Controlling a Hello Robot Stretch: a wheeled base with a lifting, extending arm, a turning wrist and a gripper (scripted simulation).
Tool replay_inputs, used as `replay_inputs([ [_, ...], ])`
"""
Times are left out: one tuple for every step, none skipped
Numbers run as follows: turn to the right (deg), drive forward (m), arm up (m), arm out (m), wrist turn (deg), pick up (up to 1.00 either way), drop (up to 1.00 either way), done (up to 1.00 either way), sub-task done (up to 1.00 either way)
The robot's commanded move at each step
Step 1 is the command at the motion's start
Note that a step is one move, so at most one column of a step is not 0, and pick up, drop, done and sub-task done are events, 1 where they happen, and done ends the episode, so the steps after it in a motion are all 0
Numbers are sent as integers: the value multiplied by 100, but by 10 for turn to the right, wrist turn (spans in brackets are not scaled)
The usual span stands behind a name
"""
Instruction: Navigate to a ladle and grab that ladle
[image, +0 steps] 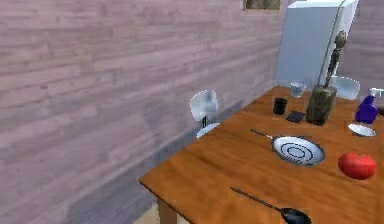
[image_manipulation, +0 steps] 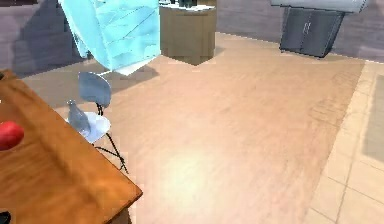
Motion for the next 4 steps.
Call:
replay_inputs([
  [-450,0,0,0,0,0,0,0,0],
  [-180,0,0,0,0,0,0,0,0],
  [0,0,50,0,0,0,0,0,0],
  [0,0,38,0,0,0,0,0,0],
])
